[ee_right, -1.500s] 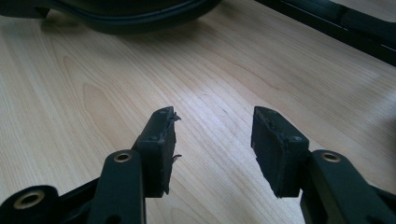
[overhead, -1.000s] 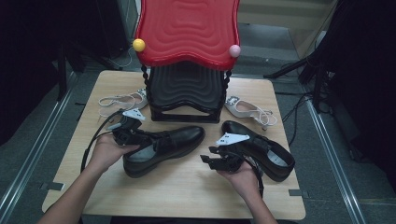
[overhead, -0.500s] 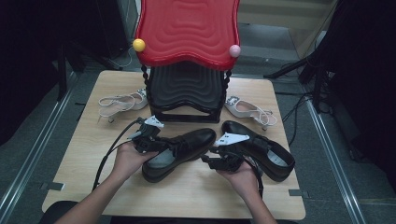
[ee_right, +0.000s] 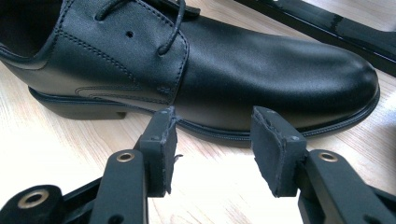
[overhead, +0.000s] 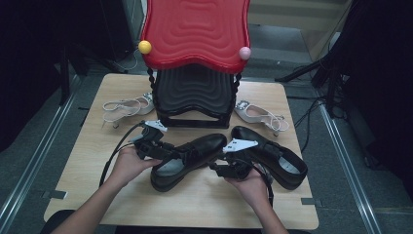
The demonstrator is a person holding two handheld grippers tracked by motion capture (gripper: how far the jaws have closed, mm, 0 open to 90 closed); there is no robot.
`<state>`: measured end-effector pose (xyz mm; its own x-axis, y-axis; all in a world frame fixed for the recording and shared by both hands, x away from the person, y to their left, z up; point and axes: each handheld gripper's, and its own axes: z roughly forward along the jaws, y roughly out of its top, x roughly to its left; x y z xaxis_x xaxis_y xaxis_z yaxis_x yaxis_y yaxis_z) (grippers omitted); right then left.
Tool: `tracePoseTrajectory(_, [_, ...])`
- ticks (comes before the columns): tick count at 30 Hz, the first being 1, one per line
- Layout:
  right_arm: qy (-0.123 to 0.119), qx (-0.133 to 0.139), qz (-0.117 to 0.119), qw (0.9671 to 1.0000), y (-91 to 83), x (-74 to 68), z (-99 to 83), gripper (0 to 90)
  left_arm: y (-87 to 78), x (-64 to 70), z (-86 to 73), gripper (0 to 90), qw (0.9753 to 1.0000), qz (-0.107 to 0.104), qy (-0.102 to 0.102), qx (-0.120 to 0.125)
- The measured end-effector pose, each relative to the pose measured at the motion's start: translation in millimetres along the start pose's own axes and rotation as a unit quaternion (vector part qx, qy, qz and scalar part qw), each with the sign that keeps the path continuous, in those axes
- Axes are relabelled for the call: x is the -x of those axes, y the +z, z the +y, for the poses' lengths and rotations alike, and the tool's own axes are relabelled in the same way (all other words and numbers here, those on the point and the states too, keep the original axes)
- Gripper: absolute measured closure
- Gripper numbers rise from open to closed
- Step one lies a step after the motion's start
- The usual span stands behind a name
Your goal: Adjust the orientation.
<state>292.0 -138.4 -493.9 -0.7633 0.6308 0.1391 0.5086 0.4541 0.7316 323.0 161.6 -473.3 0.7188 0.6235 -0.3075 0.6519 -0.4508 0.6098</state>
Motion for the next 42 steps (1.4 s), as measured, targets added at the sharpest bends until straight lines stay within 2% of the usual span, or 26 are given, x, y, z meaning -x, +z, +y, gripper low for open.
tracePoseTrajectory(4, [0.0, 0.001, -0.001, 1.0, -0.2, -0.7, 0.1, 53.0, -17.1, 1.6, 0.5, 51.4, 0.9997, 0.009, 0.021, 0.0])
tracePoseTrajectory(5, [0.0, 0.002, 0.0, 1.0, -0.3, -0.8, 0.1, 53.7, -22.2, 1.9, 0.0, 51.6, 0.9995, 0.015, 0.027, 0.007])
tracePoseTrajectory(8, [0.001, 0.0, 0.0, 1.0, -0.3, -1.3, 0.0, 56.1, -38.1, 0.3, 0.0, 53.9, 0.9992, 0.01, 0.033, 0.023])
tracePoseTrajectory(11, [0.005, 0.002, 0.001, 1.0, -0.1, -2.3, 0.2, 58.7, -51.6, -2.1, -1.5, 63.9, 0.9986, 0.013, 0.04, 0.031])
tracePoseTrajectory(12, [0.007, 0.002, 0.001, 1.0, 0.1, -2.7, 0.2, 60.7, -54.0, -5.0, -2.8, 70.8, 0.9988, 0.006, 0.036, 0.033])
tracePoseTrajectory(14, [0.014, 0.001, 0.004, 0.9999, 0.7, -3.6, 0.4, 63.9, -55.1, -12.3, -6.0, 77.2, 0.9992, -0.003, 0.026, 0.031])
tracePoseTrajectory(17, [0.014, -0.009, 0.011, 0.9998, 4.7, -5.7, 0.1, 73.0, -46.1, -21.7, -11.8, 83.6, 0.9995, -0.007, 0.024, 0.017])
tracePoseTrajectory(19, [0.024, -0.017, 0.015, 0.9994, 7.3, -7.8, 0.4, 82.6, -36.5, -27.4, -15.6, 87.2, 0.9996, -0.015, 0.018, 0.014])
tracePoseTrajectory(21, [0.034, -0.017, 0.021, 0.9991, 8.9, -9.8, 1.5, 89.8, -26.2, -31.1, -17.2, 87.6, 0.9998, -0.009, 0.016, 0.005])
tracePoseTrajectory(23, [0.033, -0.014, 0.021, 0.9991, 10.6, -12.8, 2.8, 90.0, -18.7, -33.1, -18.0, 87.8, 0.9998, -0.007, 0.018, -0.004])
tracePoseTrajectory(29, [0.021, -0.013, 0.012, 0.9996, 17.6, -19.2, 5.9, 89.7, 4.6, -32.1, -21.0, 87.6, 0.9989, -0.018, 0.026, -0.034])
tracePoseTrajectory(31, [0.023, -0.013, 0.015, 0.9995, 17.9, -18.0, 6.2, 89.7, 6.6, -30.9, -20.5, 88.0, 0.999, -0.015, 0.024, -0.034])
tracePoseTrajectory(35, [0.042, -0.018, 0.024, 0.9987, 17.8, -15.6, 6.5, 89.7, 7.1, -33.2, -21.1, 87.4, 0.9991, -0.027, 0.011, -0.031])
tracePoseTrajectory(38, [0.042, -0.022, 0.023, 0.9986, 17.5, -15.0, 6.8, 89.7, 8.0, -29.8, -20.9, 89.1, 0.9992, -0.026, 0.016, -0.028])
tracePoseTrajectory(42, [0.047, -0.022, 0.016, 0.9985, 15.6, -11.7, 6.5, 89.9, 12.0, -24.8, -21.0, 88.9, 0.9986, -0.039, 0.017, -0.031])
